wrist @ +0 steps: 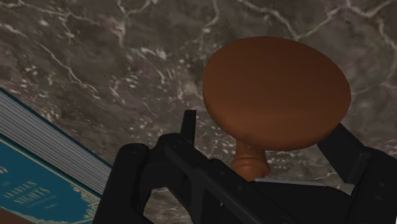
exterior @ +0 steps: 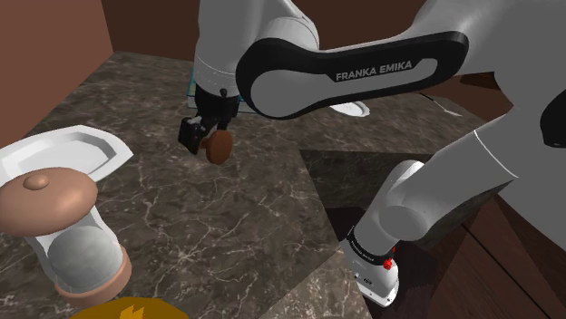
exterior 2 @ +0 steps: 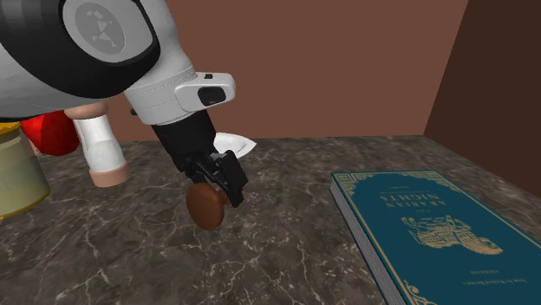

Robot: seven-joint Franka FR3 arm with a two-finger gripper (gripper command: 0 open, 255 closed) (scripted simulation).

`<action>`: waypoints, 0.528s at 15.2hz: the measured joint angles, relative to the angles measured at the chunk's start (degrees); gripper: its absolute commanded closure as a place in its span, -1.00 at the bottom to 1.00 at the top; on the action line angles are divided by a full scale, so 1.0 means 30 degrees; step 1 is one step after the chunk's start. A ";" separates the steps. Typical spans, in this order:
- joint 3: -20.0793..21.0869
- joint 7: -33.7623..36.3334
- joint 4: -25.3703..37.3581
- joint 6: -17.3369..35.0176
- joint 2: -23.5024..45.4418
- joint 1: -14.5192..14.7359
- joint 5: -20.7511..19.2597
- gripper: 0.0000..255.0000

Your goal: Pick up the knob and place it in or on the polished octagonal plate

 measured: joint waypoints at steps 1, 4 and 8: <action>0.0001 0.0001 -0.0036 0.0061 0.0024 -0.0009 -0.0013 -1.00; 0.0005 0.0006 -0.0056 0.0103 0.0043 -0.0016 -0.0023 -1.00; -0.0006 0.0005 -0.0037 0.0119 0.0029 -0.0022 -0.0031 1.00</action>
